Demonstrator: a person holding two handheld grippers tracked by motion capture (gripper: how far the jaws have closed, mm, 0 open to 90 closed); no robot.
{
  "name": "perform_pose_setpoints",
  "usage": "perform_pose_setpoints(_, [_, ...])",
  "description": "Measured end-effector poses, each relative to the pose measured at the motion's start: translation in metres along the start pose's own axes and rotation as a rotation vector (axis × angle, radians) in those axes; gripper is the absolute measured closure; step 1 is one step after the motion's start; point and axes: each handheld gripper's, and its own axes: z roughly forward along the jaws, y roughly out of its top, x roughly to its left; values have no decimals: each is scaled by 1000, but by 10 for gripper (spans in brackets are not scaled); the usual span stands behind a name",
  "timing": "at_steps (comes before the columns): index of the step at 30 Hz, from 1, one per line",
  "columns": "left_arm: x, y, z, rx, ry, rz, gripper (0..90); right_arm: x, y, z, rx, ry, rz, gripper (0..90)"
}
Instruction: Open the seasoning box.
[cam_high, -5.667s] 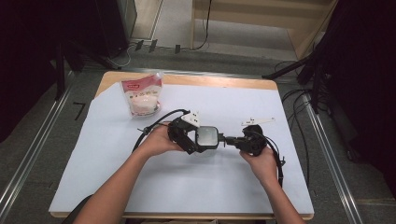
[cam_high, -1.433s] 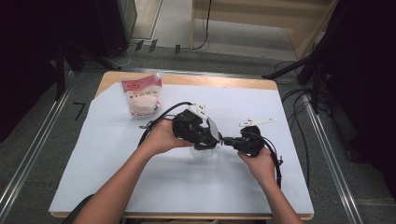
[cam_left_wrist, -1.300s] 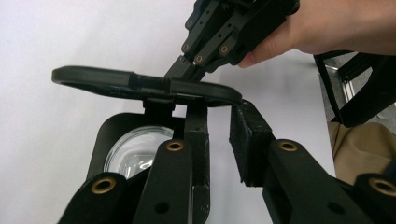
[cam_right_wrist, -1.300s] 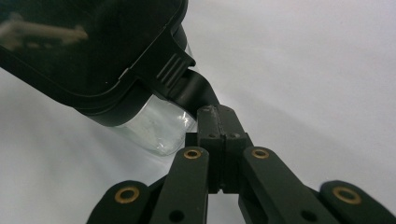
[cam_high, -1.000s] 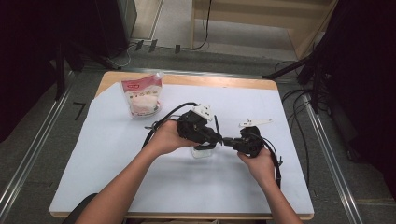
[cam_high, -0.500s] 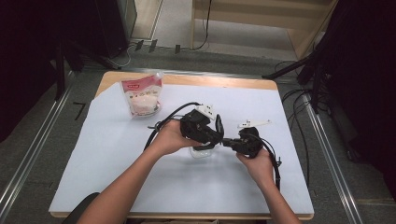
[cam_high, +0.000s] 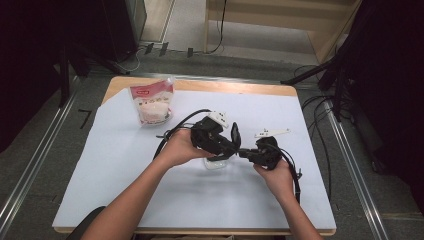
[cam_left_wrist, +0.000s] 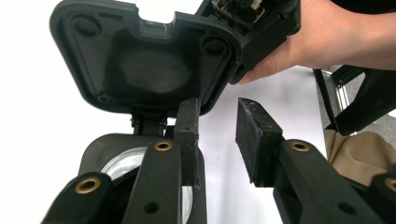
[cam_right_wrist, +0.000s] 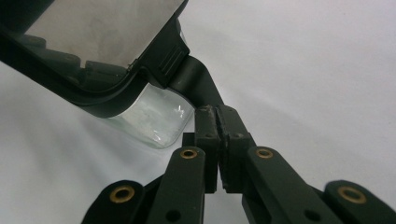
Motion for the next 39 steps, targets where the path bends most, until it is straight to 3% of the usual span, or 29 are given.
perform_pose_setpoints(5, [4, -4, -10, -14, 0, -18, 611, 0, 0, -4, -12, 5, -5, 837])
perform_pose_setpoints(11, [10, -9, -24, -42, 29, -70, 503, -2, -2, -8, -21, 8, -2, 788])
perform_pose_setpoints(18, [19, -18, -37, -59, 57, -115, 413, -1, -4, -17, -29, 34, -3, 657])
perform_pose_setpoints(24, [24, -27, -46, -51, 70, -153, 413, 5, -6, -24, -63, 47, -40, 544])
perform_pose_setpoints(31, [29, -36, -59, -62, 90, -172, 410, 10, -13, -32, -78, 61, -49, 497])
perform_pose_setpoints(39, [32, -46, -69, -53, 121, -166, 403, 18, -25, -37, -67, 46, -65, 454])
